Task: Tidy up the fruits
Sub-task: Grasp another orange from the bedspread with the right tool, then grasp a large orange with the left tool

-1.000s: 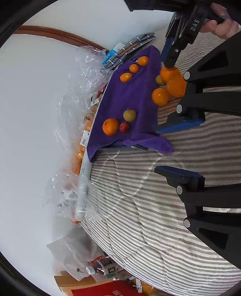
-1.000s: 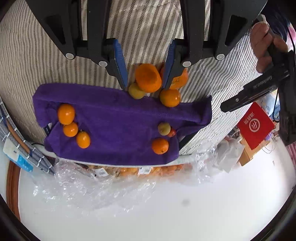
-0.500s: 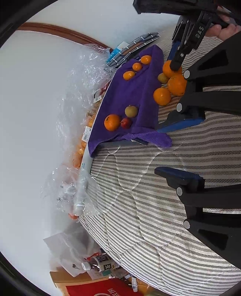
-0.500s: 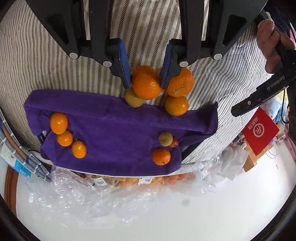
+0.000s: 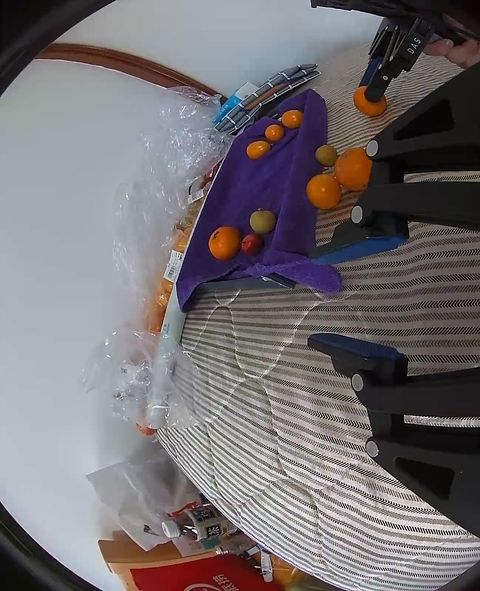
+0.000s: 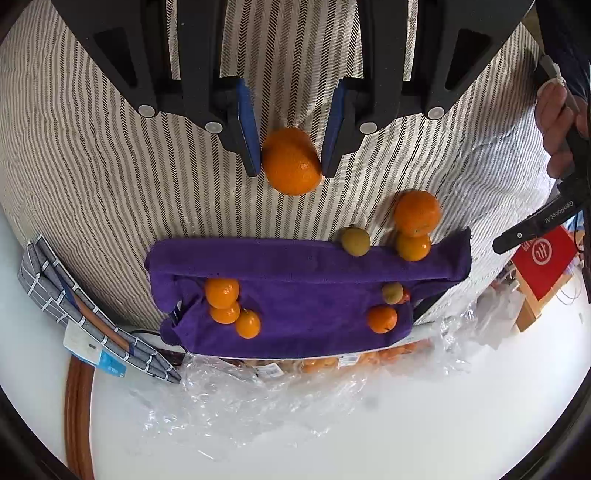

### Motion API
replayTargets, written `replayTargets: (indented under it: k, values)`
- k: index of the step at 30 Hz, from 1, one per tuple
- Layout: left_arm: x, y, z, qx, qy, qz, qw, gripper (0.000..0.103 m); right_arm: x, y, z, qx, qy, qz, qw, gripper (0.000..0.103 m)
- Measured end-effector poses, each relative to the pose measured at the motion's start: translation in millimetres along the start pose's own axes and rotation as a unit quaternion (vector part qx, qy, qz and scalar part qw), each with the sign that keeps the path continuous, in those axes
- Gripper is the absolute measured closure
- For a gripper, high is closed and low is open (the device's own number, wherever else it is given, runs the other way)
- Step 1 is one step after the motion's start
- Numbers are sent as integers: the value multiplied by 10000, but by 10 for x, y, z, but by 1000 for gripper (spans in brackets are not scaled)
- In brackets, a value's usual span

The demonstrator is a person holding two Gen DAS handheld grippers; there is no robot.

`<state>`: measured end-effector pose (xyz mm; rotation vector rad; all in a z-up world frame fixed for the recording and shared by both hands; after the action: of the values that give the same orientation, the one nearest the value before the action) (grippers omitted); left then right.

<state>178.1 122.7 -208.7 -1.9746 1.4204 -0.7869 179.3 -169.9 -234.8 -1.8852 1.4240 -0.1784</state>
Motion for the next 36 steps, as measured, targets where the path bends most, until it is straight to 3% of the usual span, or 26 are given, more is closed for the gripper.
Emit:
replayTargets:
  k: [7,16,24,28,36]
  values:
    - [10,8,21,-36,-22,16,10000,66,-3,-21,151,-49,-2,-77,10000,68]
    - [168,61,10,-5,54,422,9991,66,47,0,218,-53,-57,42,10000,69]
    - [565,153,4,-502,912,519,9932,66,207,35,-98,265,75,102,9996,72]
    - [857,234,40,-713,1137,672,9887,64,287,68,-189,329,88,89,9994,73]
    - [1160,360,195,-951,877,1106,9854,62,311,81,-122,216,-31,-28,9998,72]
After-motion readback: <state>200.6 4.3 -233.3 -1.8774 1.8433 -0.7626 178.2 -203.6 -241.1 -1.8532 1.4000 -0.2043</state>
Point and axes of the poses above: each gripper's, at about its wrist camera, not at the fingertips, and z roughly the way its jaws point, x to its right, y to its underside, the point moved 5 cm from there along z, roughly the way its jaws point, and after that the axes turned 12 degrees about -y, right-handed, at the moved point
